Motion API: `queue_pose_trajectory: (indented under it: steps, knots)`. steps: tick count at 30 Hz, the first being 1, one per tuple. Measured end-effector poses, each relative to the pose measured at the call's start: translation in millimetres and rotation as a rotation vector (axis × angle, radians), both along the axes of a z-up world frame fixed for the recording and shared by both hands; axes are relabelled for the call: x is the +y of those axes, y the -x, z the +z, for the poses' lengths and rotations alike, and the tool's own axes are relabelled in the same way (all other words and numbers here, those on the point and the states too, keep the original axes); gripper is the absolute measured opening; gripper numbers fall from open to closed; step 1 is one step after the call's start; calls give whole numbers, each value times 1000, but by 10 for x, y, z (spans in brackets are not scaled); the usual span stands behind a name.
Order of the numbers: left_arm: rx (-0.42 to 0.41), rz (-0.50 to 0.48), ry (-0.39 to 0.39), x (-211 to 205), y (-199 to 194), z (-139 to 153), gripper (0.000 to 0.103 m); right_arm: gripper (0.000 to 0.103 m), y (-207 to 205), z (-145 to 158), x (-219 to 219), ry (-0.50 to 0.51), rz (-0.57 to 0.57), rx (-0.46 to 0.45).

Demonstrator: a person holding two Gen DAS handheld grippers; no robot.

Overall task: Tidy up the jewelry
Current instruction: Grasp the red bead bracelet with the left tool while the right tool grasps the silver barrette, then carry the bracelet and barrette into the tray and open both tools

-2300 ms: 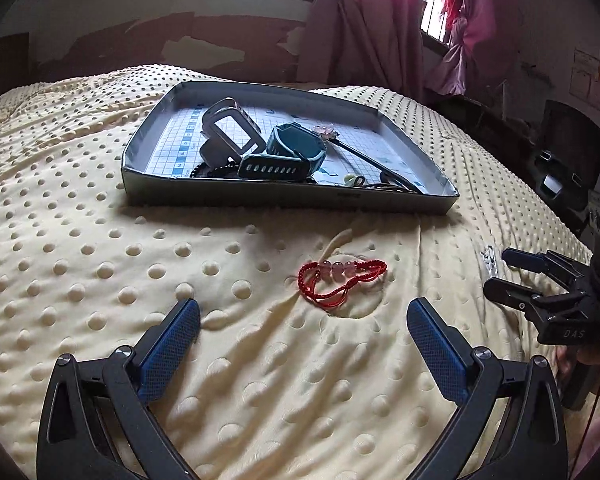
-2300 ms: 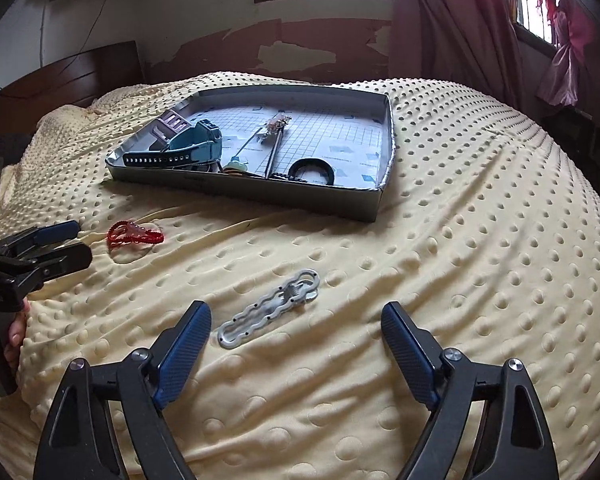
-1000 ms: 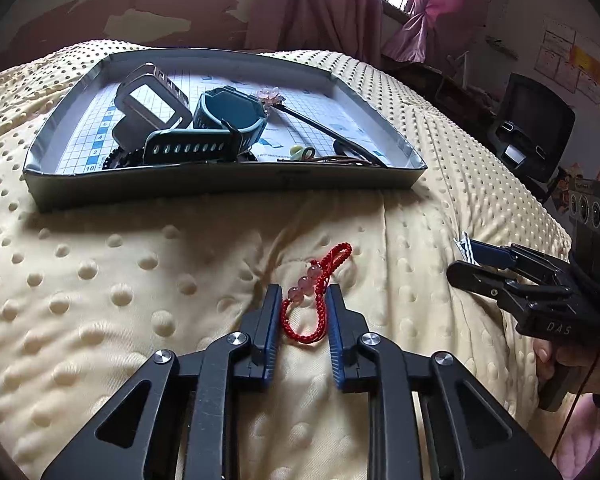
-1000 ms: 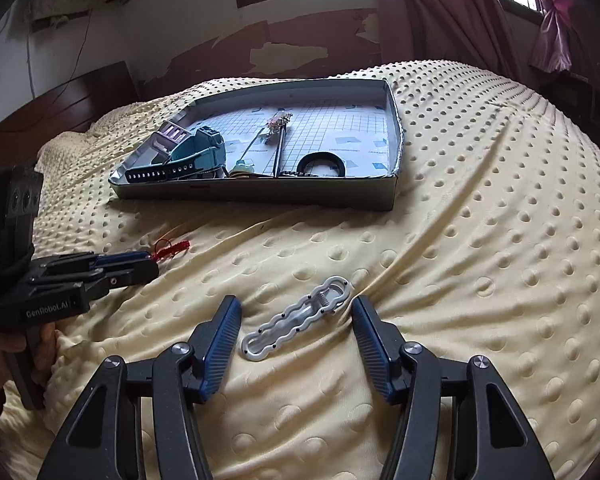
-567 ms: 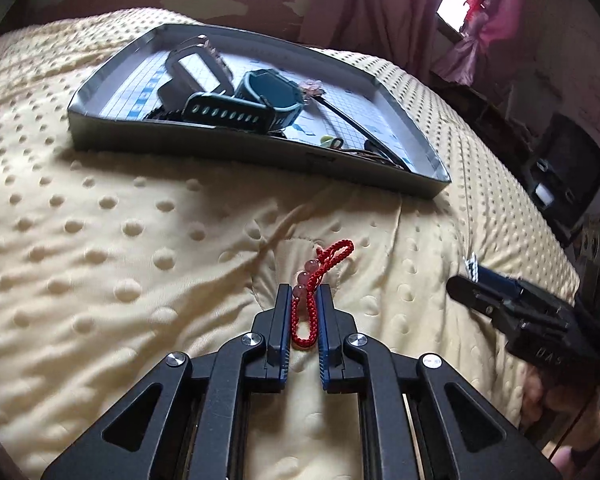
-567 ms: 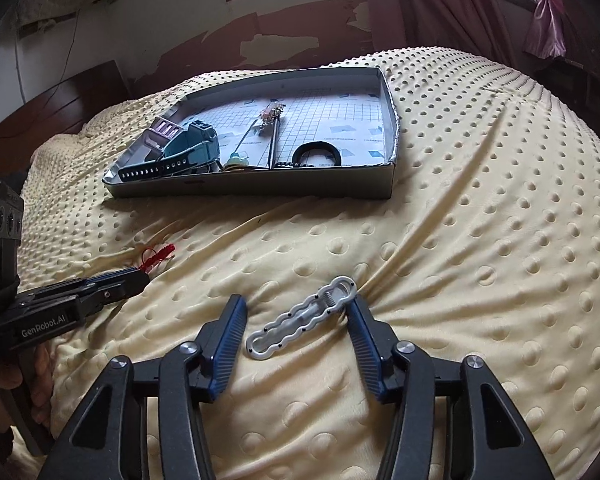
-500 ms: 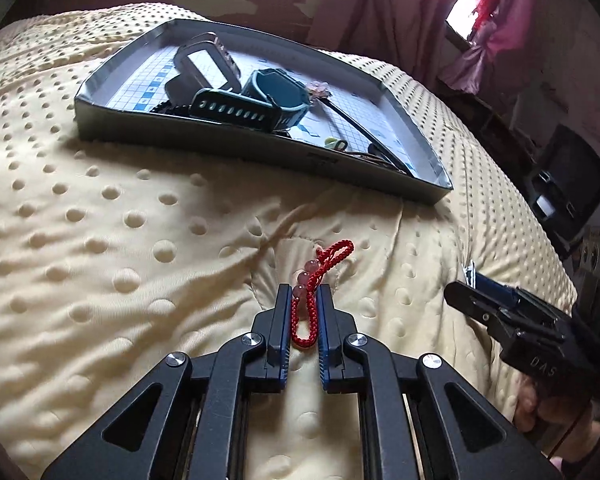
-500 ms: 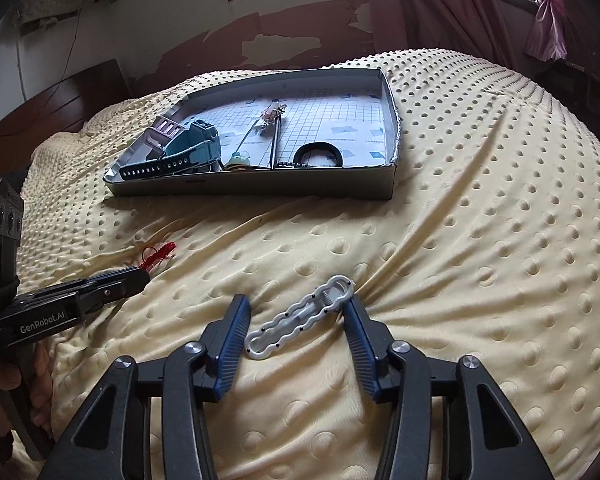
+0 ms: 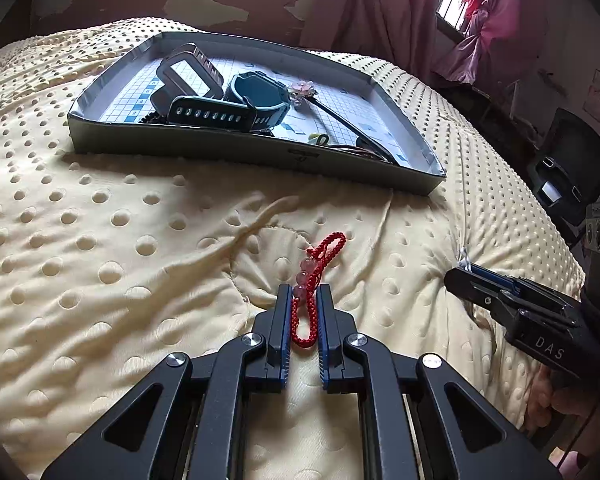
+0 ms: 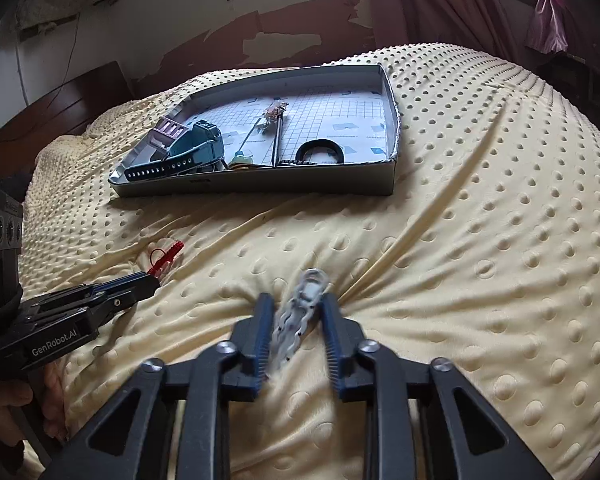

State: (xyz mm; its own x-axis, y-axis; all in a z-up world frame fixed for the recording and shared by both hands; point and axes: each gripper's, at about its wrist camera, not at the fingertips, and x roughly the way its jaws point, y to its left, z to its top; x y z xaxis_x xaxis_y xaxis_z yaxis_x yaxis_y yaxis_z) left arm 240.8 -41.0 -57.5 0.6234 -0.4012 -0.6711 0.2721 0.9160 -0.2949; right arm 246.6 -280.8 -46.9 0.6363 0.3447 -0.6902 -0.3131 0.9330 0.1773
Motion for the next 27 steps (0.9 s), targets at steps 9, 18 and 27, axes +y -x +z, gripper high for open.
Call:
queue_pose_trajectory:
  steps: [9,18,27]
  knots:
    - [-29,-5,9,-32,0,14,6,12,35,48,16,3,-2,-14]
    - [-119,-8,-5,-165,157,197,5,12,164,255,29,-22,18,-131]
    - [-199,45,22,-266,-52,630,5,12,-169,537,-56,-78,-35,-231]
